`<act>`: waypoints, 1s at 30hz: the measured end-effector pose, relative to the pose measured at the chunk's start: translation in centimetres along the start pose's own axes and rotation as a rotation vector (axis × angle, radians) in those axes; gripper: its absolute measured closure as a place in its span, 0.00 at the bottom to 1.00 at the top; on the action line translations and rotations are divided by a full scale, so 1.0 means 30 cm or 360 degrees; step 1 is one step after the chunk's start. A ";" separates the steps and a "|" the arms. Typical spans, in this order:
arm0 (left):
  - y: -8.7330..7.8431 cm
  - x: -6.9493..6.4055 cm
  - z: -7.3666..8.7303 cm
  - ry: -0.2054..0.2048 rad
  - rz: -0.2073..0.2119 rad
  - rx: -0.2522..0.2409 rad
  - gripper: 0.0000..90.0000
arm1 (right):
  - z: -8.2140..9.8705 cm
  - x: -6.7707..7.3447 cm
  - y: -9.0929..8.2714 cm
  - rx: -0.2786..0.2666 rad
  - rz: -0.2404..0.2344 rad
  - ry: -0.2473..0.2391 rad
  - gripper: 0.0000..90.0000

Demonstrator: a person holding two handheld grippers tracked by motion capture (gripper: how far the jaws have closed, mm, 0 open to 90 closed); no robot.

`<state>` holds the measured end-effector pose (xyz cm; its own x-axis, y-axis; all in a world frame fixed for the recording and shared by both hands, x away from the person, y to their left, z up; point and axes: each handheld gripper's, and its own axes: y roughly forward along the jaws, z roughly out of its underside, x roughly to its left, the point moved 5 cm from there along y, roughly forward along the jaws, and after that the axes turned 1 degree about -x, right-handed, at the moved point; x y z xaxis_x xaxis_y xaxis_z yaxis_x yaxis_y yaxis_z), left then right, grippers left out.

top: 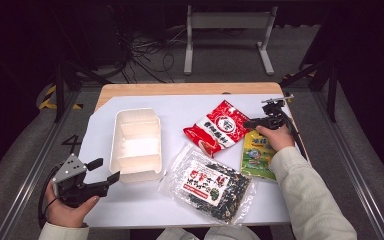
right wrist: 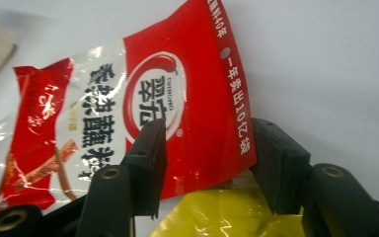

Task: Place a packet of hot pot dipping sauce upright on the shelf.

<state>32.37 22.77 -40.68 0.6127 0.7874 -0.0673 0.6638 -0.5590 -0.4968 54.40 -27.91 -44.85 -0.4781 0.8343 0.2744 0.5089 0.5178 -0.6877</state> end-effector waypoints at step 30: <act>0.033 -0.012 -0.008 0.0027 0.0039 0.0010 0.30 | 0.009 0.108 0.121 0.0157 -0.0106 -0.0136 0.84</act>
<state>32.89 21.87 -40.94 0.6361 0.7689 -0.0647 0.6460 -0.5765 -0.5004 54.52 -23.37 -46.65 -0.5697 0.7775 0.2663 0.4032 0.5468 -0.7338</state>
